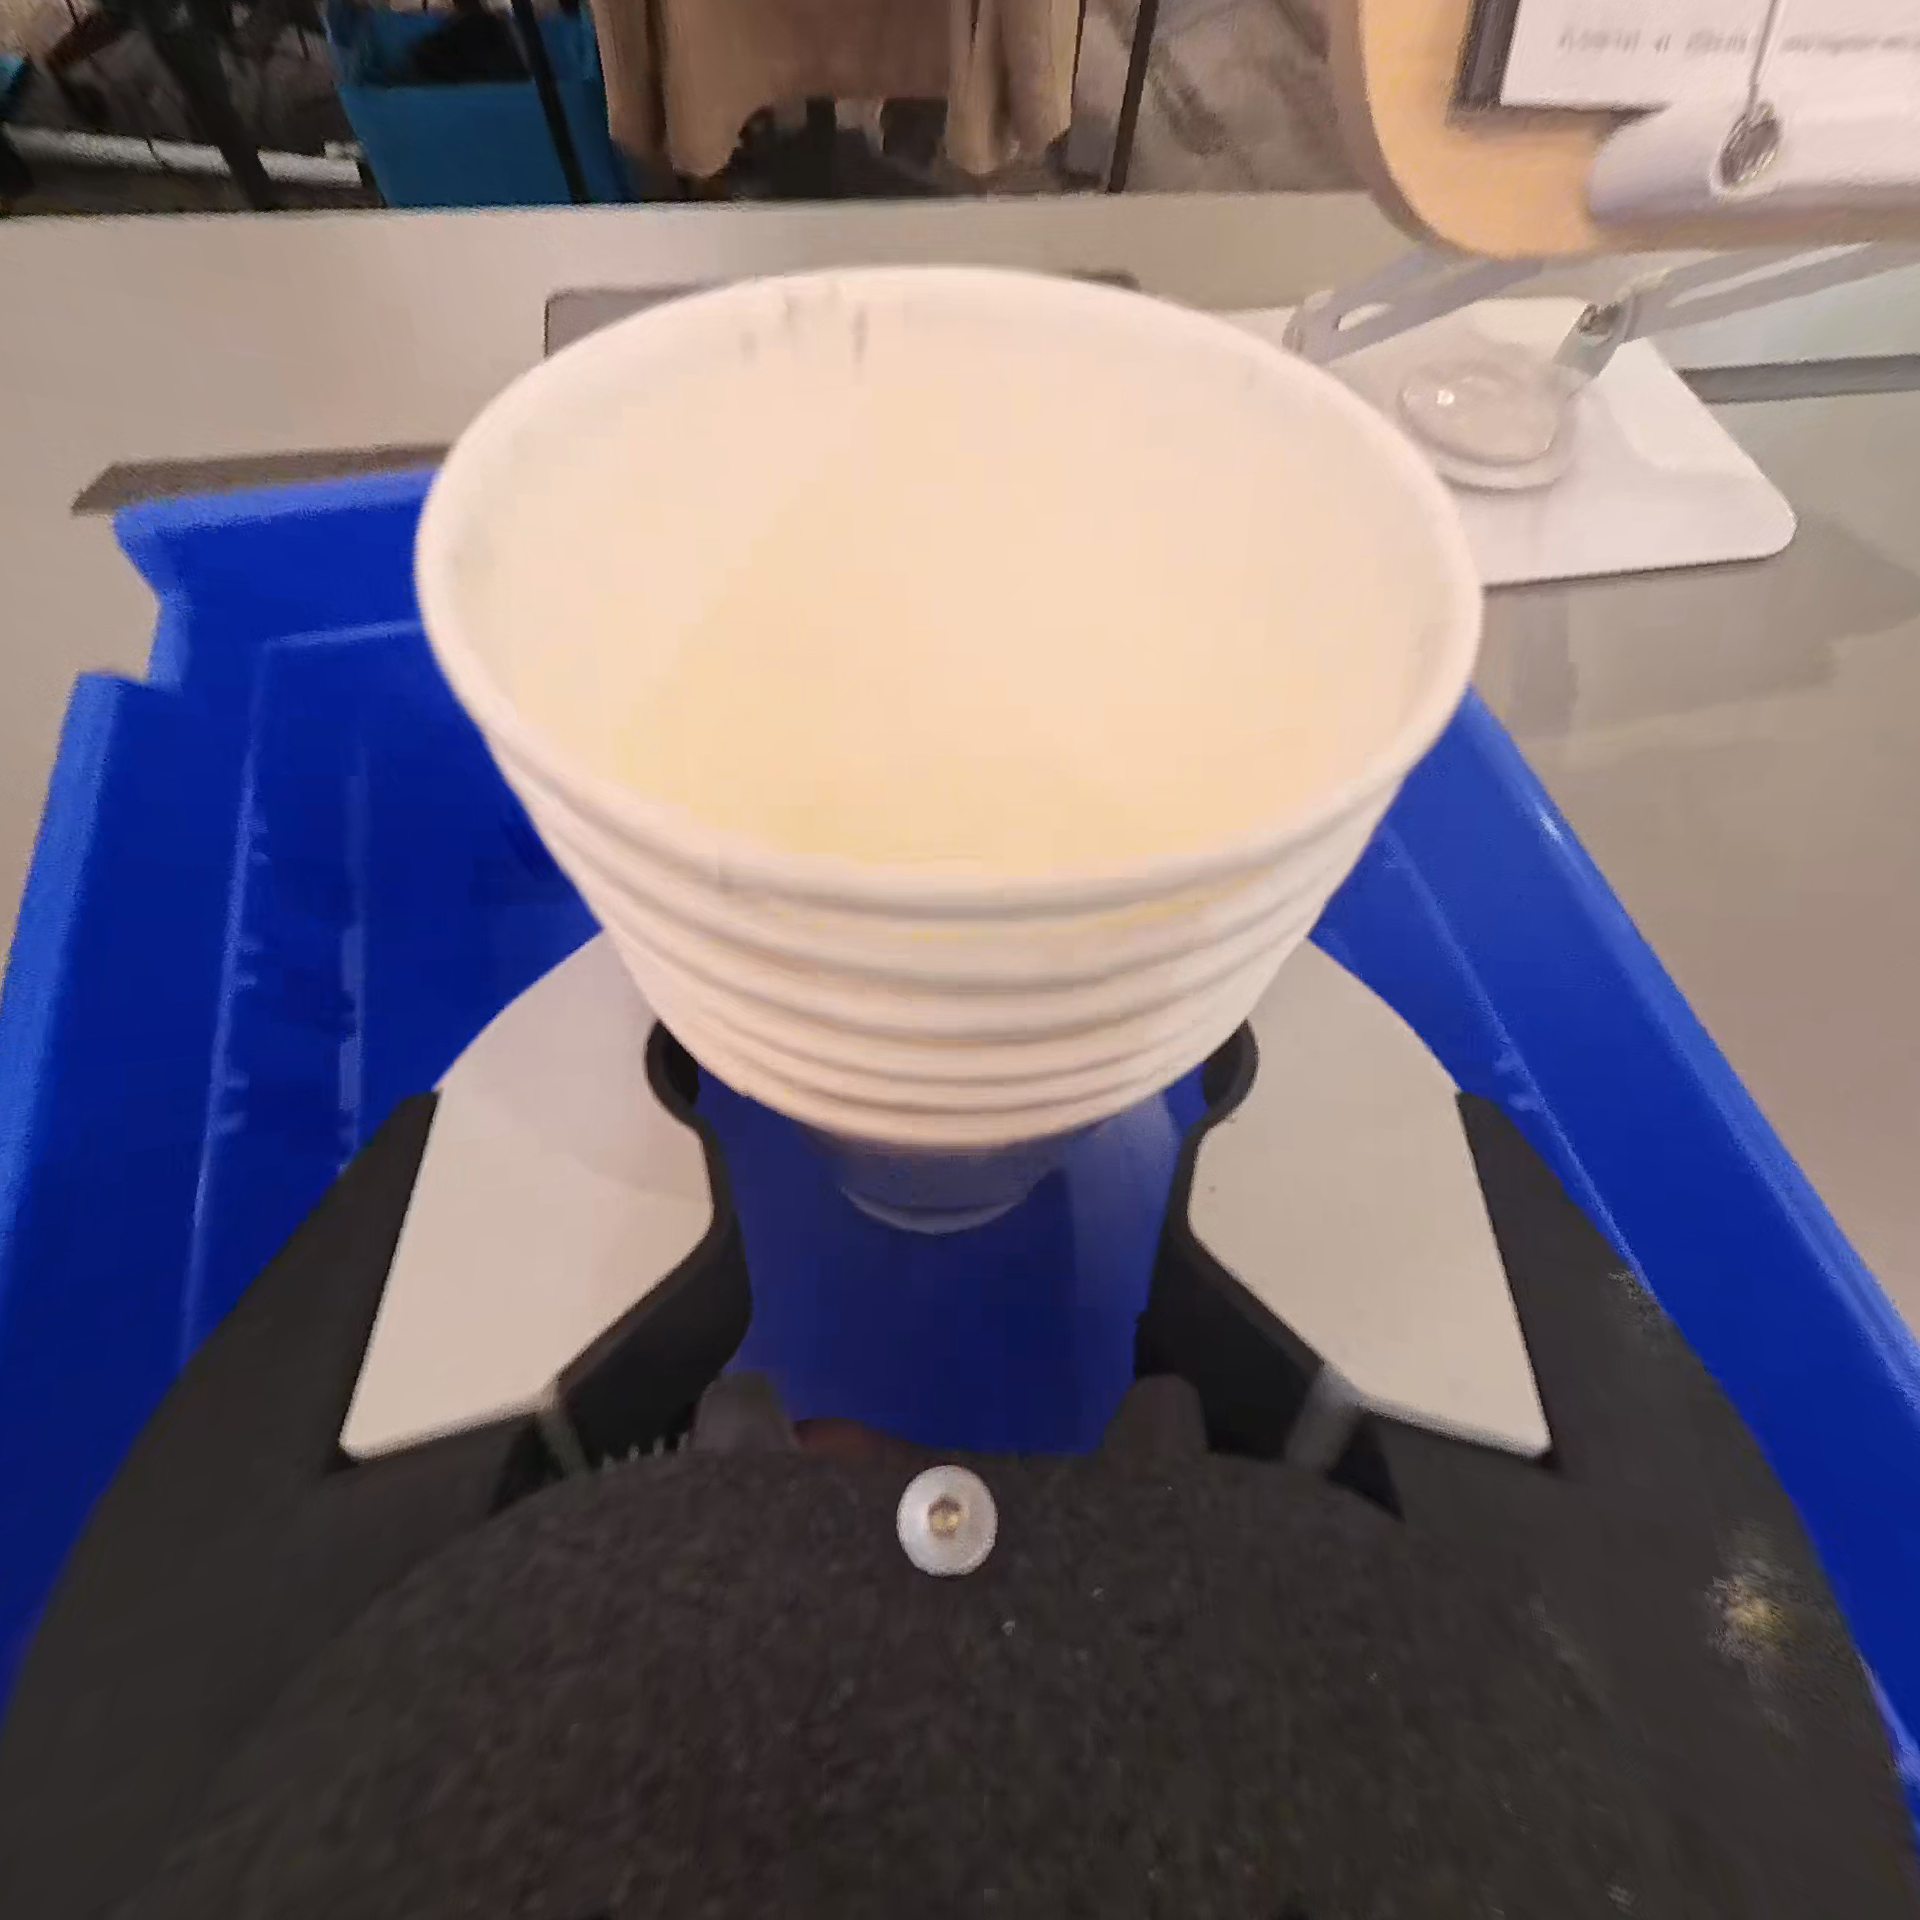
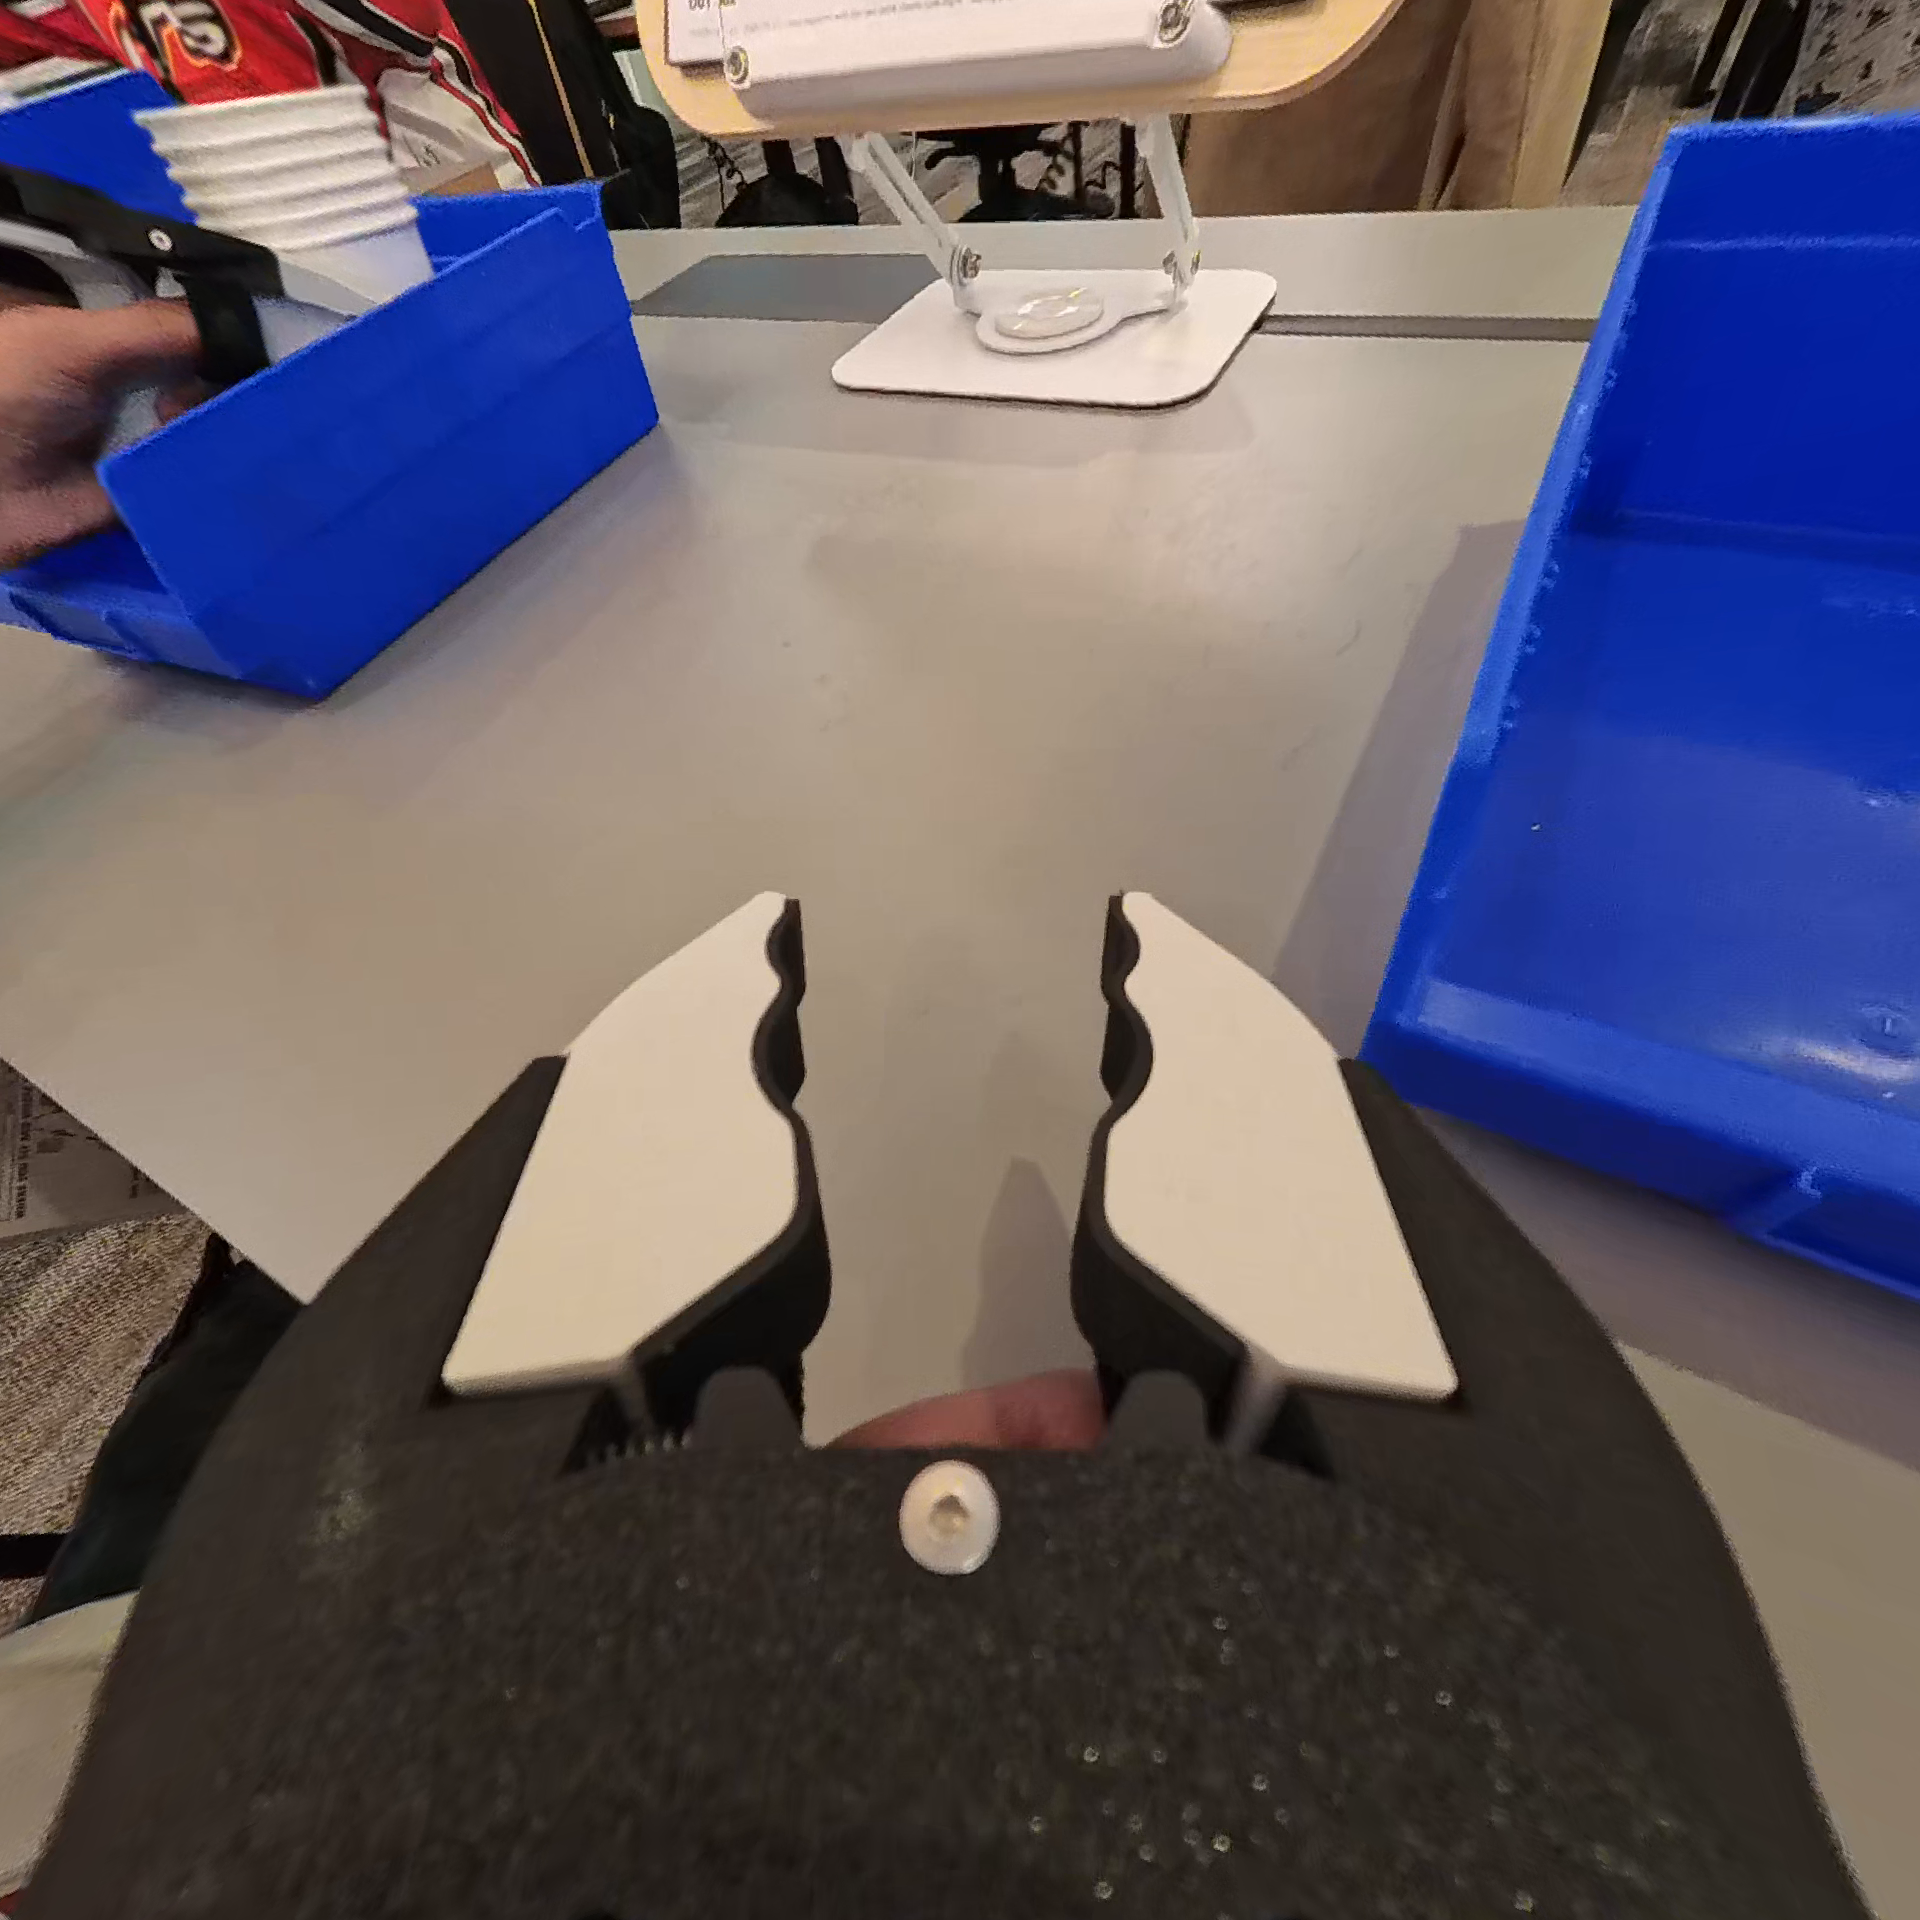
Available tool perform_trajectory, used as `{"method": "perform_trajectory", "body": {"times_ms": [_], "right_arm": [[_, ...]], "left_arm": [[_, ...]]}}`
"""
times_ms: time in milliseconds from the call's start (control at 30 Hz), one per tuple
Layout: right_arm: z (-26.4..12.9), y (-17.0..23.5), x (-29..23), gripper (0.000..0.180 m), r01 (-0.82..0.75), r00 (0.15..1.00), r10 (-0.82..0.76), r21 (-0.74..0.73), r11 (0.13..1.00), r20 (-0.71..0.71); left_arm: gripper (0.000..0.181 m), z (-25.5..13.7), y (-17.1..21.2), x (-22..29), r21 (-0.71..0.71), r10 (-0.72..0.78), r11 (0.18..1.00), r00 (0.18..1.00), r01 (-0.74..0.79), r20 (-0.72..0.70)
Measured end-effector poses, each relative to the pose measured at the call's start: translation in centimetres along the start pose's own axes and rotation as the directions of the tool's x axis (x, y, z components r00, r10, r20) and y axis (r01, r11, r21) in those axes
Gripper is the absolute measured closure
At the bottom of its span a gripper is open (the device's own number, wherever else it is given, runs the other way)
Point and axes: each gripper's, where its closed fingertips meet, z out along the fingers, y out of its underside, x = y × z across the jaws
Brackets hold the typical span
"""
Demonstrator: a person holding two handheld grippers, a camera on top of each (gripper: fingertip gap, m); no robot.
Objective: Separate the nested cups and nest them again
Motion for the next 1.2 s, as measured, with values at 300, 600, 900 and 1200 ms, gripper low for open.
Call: {"method": "perform_trajectory", "body": {"times_ms": [300,600,900,1200], "right_arm": [[0.2,0.3,-0.2,0.127,-0.009,1.0,0.009,-0.011,1.0,0.016],[-0.7,-1.0,0.0,0.128,0.022,1.0,-0.022,0.012,1.0,0.013],[-1.2,-7.4,-3.5,0.134,0.364,0.861,-0.359,0.054,0.93,0.362],[2.4,-17.3,-8.1,0.15,0.859,0.32,-0.665,0.09,0.505,0.674]], "left_arm": [[0.088,1.5,-1.8,0.3,0.109,0.028,0.994,0.998,-0.022,-0.053],[0.089,-8.8,-6.4,5.9,0.335,0.076,0.941,0.945,0.037,-0.318],[0.088,-13.6,-4.4,23.5,0.387,0.348,0.916,0.69,-0.107,-0.634],[0.088,-8.6,-2.0,33.2,0.354,0.425,0.905,0.539,-0.236,-0.727]]}}
